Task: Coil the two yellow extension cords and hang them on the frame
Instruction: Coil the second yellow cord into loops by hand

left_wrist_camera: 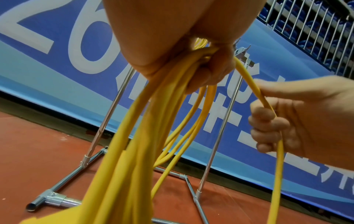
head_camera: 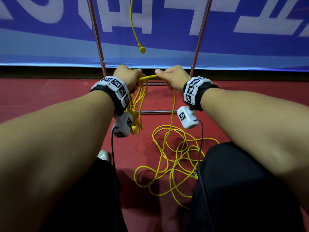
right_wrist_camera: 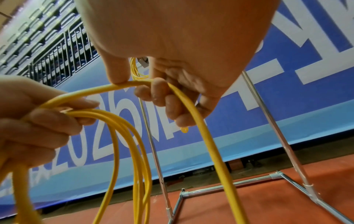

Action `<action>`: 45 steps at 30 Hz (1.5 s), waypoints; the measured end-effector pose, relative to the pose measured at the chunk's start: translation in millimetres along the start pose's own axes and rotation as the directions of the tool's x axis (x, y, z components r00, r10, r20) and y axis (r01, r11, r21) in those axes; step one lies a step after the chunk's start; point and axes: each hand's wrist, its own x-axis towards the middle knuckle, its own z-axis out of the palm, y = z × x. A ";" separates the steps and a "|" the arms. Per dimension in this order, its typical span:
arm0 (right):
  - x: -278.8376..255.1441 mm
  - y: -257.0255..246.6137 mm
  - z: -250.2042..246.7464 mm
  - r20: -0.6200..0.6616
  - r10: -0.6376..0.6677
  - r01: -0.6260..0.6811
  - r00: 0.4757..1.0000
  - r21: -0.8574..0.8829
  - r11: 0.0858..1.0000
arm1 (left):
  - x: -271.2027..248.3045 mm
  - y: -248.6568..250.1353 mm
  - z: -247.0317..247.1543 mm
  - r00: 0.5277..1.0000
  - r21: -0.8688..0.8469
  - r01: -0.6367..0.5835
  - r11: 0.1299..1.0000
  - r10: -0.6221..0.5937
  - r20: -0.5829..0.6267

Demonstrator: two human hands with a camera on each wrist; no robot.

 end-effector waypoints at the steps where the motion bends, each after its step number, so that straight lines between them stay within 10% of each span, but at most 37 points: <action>1: -0.3 -2.1 3.0 0.005 -0.014 0.014 1.000 -0.001 1.000 | -0.9 -0.1 0.5 1.000 0.012 0.004 1.000 -0.004 0.010; 17: -7.3 -23.2 26.3 0.153 -0.023 0.021 0.988 0.018 1.000 | -3.3 9.2 5.7 0.998 0.131 -0.061 0.990 0.064 -0.014; 24: -14.1 -2.5 25.5 0.378 0.213 -0.241 0.901 0.028 0.970 | 3.1 7.6 -1.5 0.995 0.093 -0.046 0.995 0.054 -0.089; 28: -9.3 0.6 14.1 0.252 0.261 -0.314 0.932 0.199 0.928 | 2.5 7.0 -2.7 0.995 0.083 -0.039 0.996 0.046 -0.083; 34: -6.7 -7.5 -5.2 -0.062 0.082 -0.086 0.995 -0.049 0.995 | -0.8 1.7 -1.7 1.000 0.071 -0.023 0.997 0.023 0.005; 45: -15.3 -27.6 7.4 -0.033 -0.048 0.040 0.998 -0.190 0.981 | -4.9 4.0 4.7 0.999 0.044 0.017 0.999 -0.019 0.041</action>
